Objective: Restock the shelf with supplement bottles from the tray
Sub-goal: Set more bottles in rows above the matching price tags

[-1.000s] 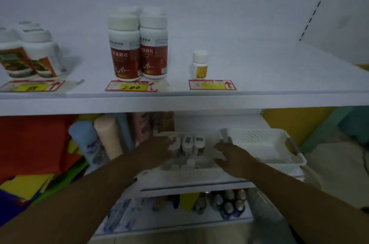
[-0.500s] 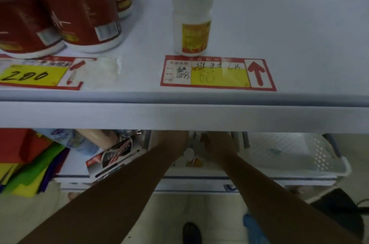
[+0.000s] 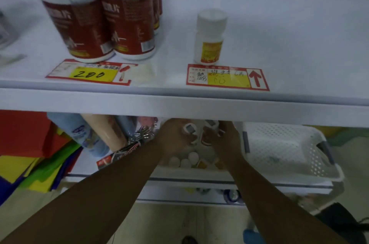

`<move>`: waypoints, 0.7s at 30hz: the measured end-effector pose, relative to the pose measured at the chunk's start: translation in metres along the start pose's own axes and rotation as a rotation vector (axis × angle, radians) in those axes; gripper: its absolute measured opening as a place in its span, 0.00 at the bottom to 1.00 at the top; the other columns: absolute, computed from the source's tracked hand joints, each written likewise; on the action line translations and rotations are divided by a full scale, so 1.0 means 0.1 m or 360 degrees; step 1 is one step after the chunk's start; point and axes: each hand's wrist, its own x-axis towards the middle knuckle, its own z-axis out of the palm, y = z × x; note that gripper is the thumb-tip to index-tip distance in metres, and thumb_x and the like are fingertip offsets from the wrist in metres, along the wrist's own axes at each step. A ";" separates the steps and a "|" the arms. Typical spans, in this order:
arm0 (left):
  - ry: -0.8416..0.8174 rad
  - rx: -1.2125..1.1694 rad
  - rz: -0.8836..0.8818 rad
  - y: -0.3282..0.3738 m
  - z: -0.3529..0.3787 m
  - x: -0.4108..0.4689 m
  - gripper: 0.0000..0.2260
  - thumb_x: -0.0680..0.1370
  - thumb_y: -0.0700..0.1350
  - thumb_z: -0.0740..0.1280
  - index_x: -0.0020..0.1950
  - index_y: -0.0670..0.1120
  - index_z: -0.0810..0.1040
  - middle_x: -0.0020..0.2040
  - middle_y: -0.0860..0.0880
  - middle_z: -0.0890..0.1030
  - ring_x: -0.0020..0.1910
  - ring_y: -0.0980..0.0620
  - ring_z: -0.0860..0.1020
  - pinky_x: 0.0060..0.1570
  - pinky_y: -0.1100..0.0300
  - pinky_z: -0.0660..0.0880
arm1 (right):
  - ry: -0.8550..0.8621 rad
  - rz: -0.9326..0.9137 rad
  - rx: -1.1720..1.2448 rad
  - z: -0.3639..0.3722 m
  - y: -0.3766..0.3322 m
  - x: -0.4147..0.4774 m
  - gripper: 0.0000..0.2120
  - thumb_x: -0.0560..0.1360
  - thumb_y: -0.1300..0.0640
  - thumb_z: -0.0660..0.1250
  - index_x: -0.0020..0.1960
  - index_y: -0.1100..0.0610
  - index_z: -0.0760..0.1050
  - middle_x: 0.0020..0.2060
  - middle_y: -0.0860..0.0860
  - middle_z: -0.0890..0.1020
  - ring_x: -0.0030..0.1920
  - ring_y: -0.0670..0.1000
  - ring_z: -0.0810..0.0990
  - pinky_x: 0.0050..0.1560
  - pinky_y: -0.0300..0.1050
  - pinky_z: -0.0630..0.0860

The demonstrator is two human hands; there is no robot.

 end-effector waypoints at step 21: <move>0.0222 -0.1279 0.0290 0.23 -2.29 -3.05 0.17 0.58 0.56 0.73 0.43 0.51 0.83 0.43 0.46 0.84 0.43 0.48 0.82 0.45 0.52 0.78 | -0.0545 -0.0295 0.0491 1.22 -2.42 -2.39 0.17 0.66 0.42 0.68 0.51 0.48 0.78 0.46 0.51 0.84 0.48 0.52 0.83 0.50 0.50 0.80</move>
